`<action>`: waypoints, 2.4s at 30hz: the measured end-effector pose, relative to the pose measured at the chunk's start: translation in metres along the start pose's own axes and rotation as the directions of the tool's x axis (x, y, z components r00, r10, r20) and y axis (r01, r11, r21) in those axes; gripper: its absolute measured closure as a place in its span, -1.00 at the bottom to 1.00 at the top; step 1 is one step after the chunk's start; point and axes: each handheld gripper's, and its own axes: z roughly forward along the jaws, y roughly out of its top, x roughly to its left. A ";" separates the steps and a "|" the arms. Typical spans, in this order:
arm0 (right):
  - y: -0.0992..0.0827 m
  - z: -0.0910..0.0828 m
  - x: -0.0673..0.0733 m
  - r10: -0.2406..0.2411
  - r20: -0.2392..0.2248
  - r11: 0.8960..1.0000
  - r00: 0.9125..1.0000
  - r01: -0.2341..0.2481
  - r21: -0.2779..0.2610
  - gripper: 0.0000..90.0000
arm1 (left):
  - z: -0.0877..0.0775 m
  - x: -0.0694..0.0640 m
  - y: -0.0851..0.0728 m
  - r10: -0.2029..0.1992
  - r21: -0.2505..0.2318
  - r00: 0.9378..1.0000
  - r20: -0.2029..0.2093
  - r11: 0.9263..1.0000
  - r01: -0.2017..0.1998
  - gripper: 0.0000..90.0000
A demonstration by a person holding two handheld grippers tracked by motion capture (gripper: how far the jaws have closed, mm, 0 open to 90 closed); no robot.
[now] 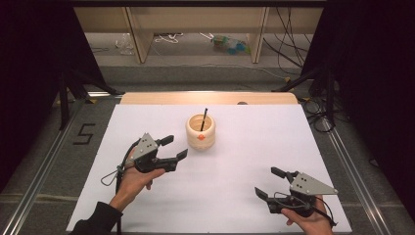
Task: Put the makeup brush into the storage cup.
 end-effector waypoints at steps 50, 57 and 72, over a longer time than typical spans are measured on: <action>0.001 0.002 0.001 -0.021 0.005 0.999 1.000 0.021 -0.042 -0.62 | -0.044 -0.020 -0.022 0.073 -0.001 0.997 0.018 0.997 -0.073 -0.49; 0.000 0.003 0.001 -0.020 0.004 0.998 1.000 0.020 -0.051 -0.62 | -0.048 -0.019 -0.024 0.055 -0.001 0.998 0.010 0.998 -0.055 -0.49; 0.000 0.003 0.001 -0.018 0.006 0.998 1.000 0.018 -0.052 -0.62 | -0.049 -0.019 -0.025 0.067 0.004 0.998 0.011 0.998 -0.067 -0.49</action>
